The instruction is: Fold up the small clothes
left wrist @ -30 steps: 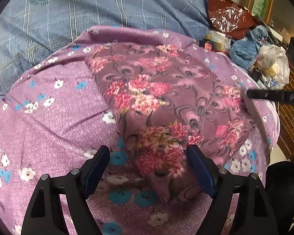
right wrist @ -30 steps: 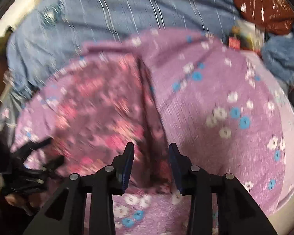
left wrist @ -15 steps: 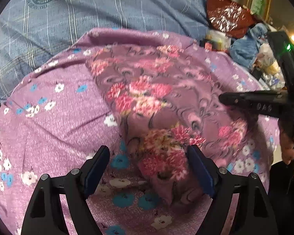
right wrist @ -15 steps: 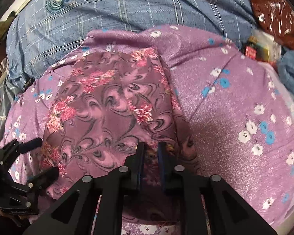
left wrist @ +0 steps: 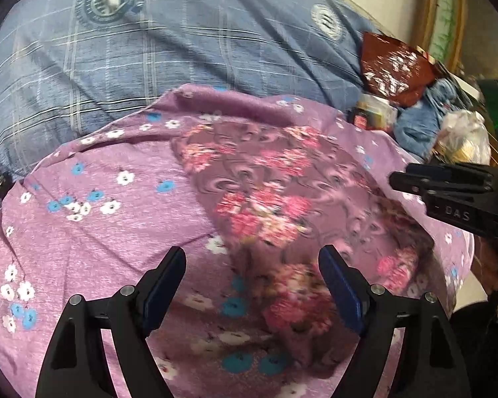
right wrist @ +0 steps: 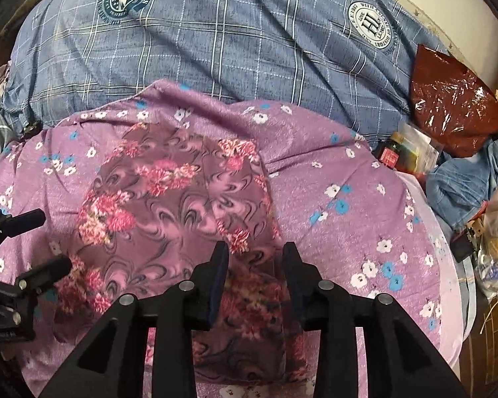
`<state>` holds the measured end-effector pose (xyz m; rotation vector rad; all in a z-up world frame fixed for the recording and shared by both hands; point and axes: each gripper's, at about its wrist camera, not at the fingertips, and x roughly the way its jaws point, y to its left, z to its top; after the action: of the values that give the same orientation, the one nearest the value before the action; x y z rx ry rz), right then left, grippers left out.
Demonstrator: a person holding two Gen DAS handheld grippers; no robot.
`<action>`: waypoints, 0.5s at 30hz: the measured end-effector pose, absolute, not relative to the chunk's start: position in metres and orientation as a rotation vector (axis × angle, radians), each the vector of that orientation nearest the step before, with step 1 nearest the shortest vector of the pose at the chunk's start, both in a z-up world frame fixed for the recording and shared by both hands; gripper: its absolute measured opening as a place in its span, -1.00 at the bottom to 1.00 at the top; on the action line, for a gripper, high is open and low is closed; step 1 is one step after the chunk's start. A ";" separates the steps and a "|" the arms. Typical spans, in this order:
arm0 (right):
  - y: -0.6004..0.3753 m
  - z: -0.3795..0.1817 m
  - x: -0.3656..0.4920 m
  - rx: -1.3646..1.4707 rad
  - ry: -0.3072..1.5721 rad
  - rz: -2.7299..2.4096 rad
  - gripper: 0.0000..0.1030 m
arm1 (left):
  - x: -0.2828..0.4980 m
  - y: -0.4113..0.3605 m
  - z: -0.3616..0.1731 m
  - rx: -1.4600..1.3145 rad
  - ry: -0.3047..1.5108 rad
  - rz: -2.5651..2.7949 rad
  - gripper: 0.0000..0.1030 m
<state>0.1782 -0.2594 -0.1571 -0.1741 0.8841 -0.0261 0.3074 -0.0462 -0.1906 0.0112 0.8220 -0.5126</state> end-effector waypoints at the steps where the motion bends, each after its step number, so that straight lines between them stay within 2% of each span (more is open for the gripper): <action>1: -0.260 -0.156 0.179 -0.175 0.880 -0.033 -0.32 | 0.310 -0.043 -0.191 -0.004 0.824 -0.504 0.60; 15: -0.256 -0.153 0.199 -0.196 0.804 -0.054 -0.29 | 0.342 -0.025 -0.197 -0.131 0.829 -0.470 0.60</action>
<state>0.1987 -0.2563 -0.1530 -0.1961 0.8043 -0.0537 0.3417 -0.0245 -0.1973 -0.1314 0.8285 -0.4701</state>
